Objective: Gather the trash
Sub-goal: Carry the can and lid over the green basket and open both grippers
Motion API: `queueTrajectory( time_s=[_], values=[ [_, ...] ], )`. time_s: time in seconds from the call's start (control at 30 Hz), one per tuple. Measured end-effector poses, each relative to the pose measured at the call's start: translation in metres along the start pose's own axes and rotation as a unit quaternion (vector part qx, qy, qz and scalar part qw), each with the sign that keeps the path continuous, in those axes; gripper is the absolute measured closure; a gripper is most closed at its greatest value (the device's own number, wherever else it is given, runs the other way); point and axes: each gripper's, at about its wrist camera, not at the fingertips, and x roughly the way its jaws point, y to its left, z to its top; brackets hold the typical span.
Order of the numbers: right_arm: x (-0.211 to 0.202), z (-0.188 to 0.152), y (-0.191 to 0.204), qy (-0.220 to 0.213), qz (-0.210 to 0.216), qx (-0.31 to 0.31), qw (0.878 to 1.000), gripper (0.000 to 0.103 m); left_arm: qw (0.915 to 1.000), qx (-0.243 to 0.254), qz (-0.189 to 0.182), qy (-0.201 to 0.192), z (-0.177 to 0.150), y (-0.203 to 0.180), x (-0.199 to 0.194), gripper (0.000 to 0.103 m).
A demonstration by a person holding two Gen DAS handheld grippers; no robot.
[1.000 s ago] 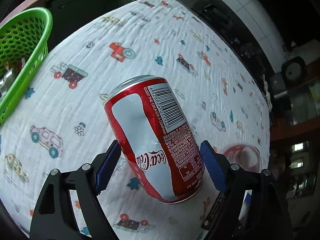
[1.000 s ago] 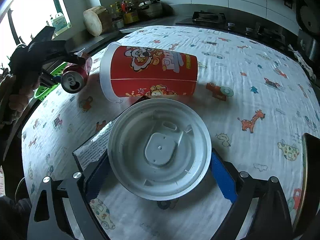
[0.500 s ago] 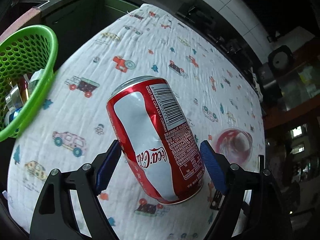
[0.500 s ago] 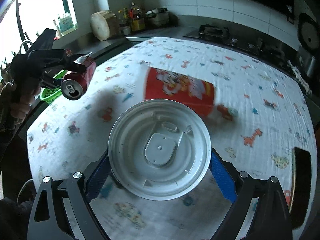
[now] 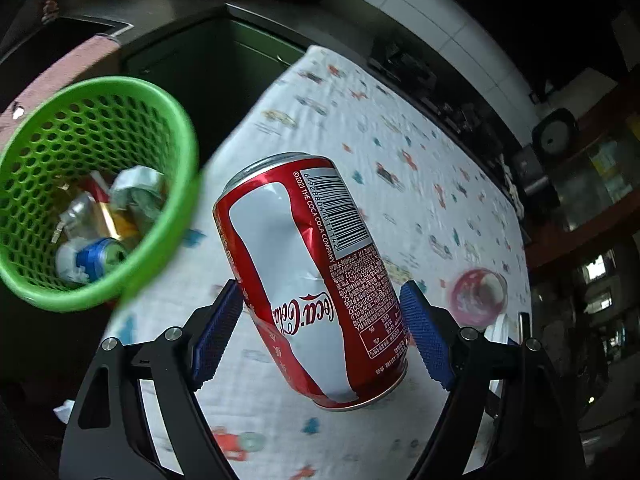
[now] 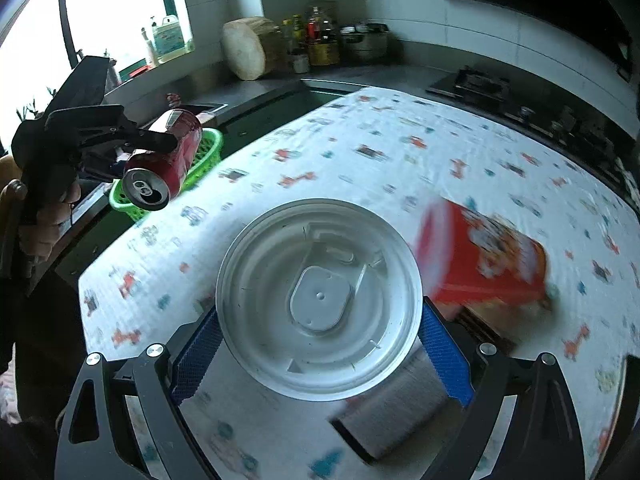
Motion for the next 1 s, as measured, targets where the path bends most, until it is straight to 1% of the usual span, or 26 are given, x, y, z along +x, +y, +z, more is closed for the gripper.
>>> queueTrajectory(
  time_s=[0.13, 0.27, 0.5, 0.6, 0.77, 1.0],
  values=[
    [0.012, 0.017, 0.022, -0.003, 0.011, -0.009, 1.0, 0.013, 0.9998, -0.012, 0.009, -0.013, 0.008, 0.029, -0.017, 0.024],
    [0.025, 0.034, 0.042, -0.004, 0.022, -0.016, 1.0, 0.013, 0.9989, -0.026, 0.026, -0.028, 0.02, 0.065, -0.032, 0.024],
    [0.051, 0.067, 0.081, -0.007, 0.038, -0.03, 0.999, 0.013, 0.9964, -0.054, 0.051, -0.04, 0.045, 0.129, -0.045, 0.024],
    [0.065, 0.08, 0.097, -0.005, 0.046, -0.037, 0.998, 0.013, 0.9949, -0.07, 0.06, -0.039, 0.053, 0.154, -0.045, 0.024],
    [0.086, 0.098, 0.12, -0.002, 0.06, -0.043, 0.997, 0.013, 0.9935, -0.082, 0.069, -0.04, 0.062, 0.181, -0.038, 0.024],
    [0.114, 0.122, 0.147, 0.004, 0.08, -0.048, 0.996, 0.013, 0.9908, -0.092, 0.096, -0.024, 0.07, 0.207, -0.019, 0.023]
  ],
)
